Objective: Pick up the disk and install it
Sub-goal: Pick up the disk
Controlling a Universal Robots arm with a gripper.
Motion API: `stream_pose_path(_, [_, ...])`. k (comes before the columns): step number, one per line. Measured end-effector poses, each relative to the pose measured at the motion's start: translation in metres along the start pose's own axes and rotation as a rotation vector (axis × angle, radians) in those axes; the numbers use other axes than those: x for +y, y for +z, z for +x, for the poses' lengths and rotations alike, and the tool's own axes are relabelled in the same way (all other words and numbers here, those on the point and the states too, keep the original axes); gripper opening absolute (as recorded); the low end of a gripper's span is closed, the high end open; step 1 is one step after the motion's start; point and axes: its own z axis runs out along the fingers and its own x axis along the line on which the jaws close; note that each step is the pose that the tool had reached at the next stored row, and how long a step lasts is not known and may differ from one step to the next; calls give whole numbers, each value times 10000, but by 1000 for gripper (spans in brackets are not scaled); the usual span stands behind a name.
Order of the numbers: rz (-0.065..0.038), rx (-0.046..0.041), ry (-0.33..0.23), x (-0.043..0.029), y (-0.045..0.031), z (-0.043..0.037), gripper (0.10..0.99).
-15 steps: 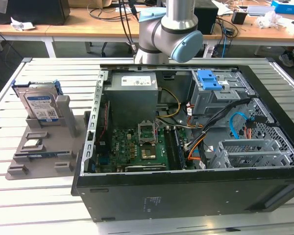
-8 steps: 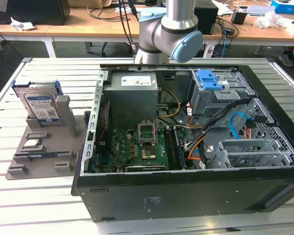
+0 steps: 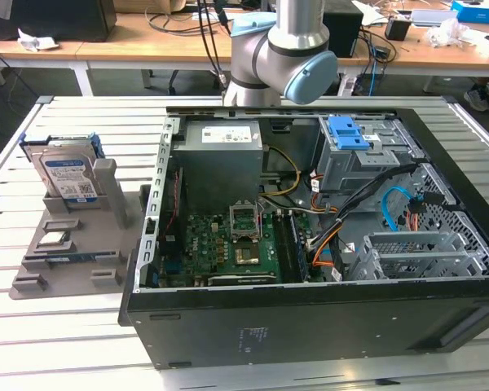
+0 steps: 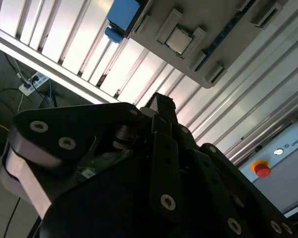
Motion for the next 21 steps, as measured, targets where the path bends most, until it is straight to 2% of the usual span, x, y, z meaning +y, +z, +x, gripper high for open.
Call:
stream_pose_path(1, [0, 0, 0, 0, 0, 0, 114])
stream_pose_path(2, [0, 0, 0, 0, 0, 0, 169])
stream_pose_path(3, [0, 0, -1, 0, 0, 0, 294])
stream_pose_path(4, [0, 0, -1, 0, 0, 0, 357])
stream_pose_path(5, [0, 0, -2, 0, 0, 0, 475])
stream_pose_path(6, [0, 0, -2, 0, 0, 0, 475])
stream_pose_path(7, [0, 0, -2, 0, 0, 0, 541])
stream_pose_path(15, [-1, 0, 6, -8, 1, -15, 541])
stream_pose_path(21, [0, 0, 7, -61, 3, -140, 541])
